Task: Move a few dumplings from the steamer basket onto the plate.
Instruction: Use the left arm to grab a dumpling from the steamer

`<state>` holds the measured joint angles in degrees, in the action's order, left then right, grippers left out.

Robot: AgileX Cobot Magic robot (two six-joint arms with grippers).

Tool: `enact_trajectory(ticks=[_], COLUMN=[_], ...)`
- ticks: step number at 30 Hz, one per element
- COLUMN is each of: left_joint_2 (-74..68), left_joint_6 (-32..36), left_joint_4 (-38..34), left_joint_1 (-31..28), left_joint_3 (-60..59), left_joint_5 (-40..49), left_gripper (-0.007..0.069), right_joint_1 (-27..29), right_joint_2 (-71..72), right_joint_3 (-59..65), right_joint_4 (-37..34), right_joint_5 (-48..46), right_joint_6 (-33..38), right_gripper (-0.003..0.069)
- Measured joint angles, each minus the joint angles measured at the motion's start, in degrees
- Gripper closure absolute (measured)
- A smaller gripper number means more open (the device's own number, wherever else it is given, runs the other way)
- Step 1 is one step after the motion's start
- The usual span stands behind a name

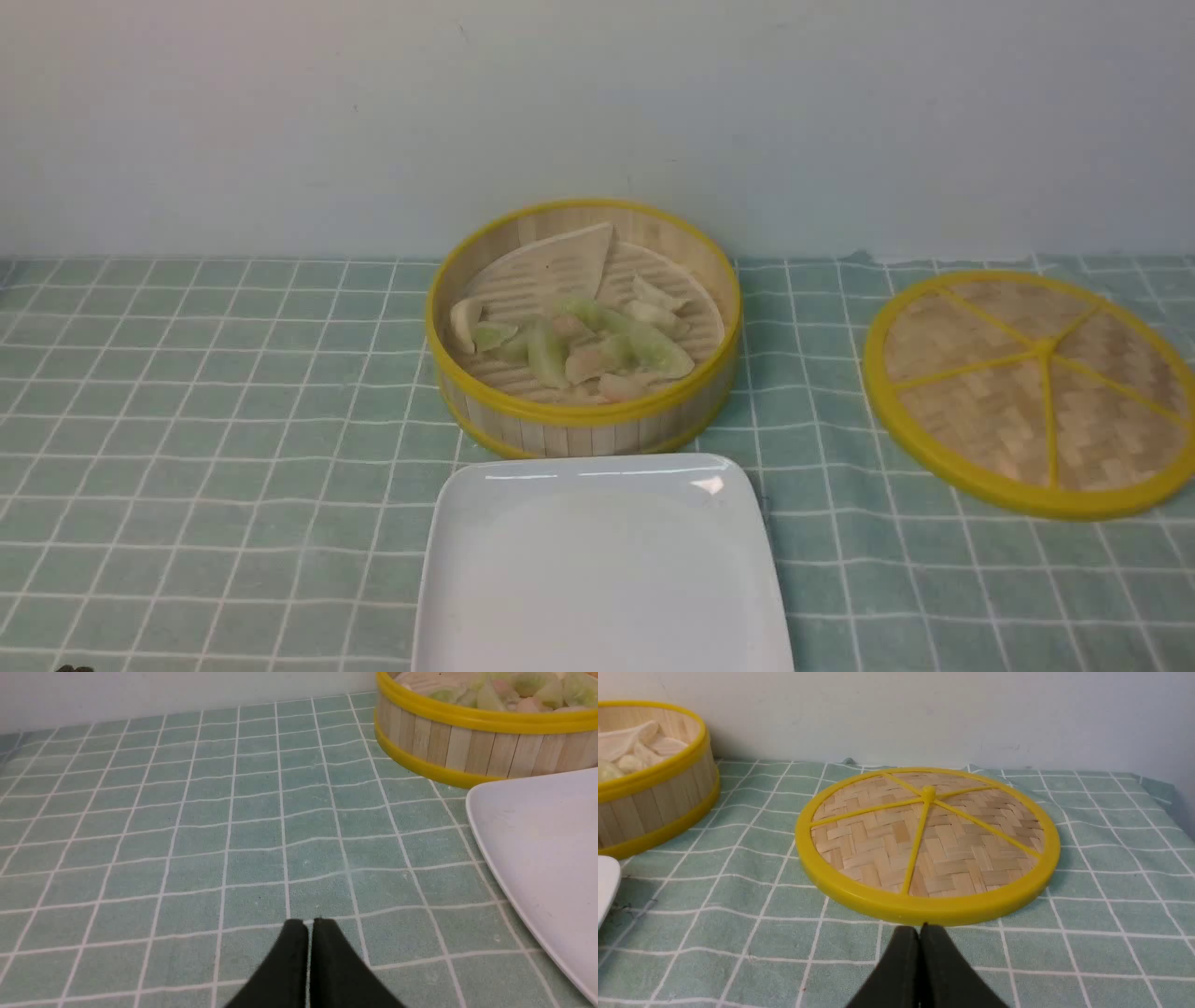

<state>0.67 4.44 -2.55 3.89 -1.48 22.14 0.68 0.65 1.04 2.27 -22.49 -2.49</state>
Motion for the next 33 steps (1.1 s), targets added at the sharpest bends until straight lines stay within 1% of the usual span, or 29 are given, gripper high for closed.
enact_trajectory(ticks=[19,21,25,29,31,33], left_joint_2=[0.00,0.00,0.00,0.00,0.00,0.00], left_joint_6=[-0.34,-2.44,-6.71,-9.24,-10.24,-12.75], left_joint_4=[0.27,-2.30,-10.35,-18.85,-22.80,-26.62], left_joint_1=[0.00,0.00,0.00,0.00,0.00,0.00], left_joint_3=[-0.07,-0.20,-0.20,-0.20,-0.20,-0.20], left_joint_5=[-0.86,-3.37,-10.62,-19.95,-26.27,-32.87], left_gripper=[0.0631,0.0631,0.0631,0.0631,0.0631,0.0631], right_joint_1=[0.00,0.00,0.00,0.00,0.00,0.00], right_joint_2=[0.00,0.00,0.00,0.00,0.00,0.00], right_joint_3=[0.00,0.00,0.00,0.00,0.00,0.00], right_joint_4=[0.00,0.00,0.00,0.00,0.00,0.00], right_joint_5=[0.00,0.00,0.00,0.00,0.00,0.00], right_joint_6=[0.00,0.00,0.00,0.00,0.00,0.00], right_gripper=[0.0673,0.0673,0.0673,0.0673,0.0673,0.0673])
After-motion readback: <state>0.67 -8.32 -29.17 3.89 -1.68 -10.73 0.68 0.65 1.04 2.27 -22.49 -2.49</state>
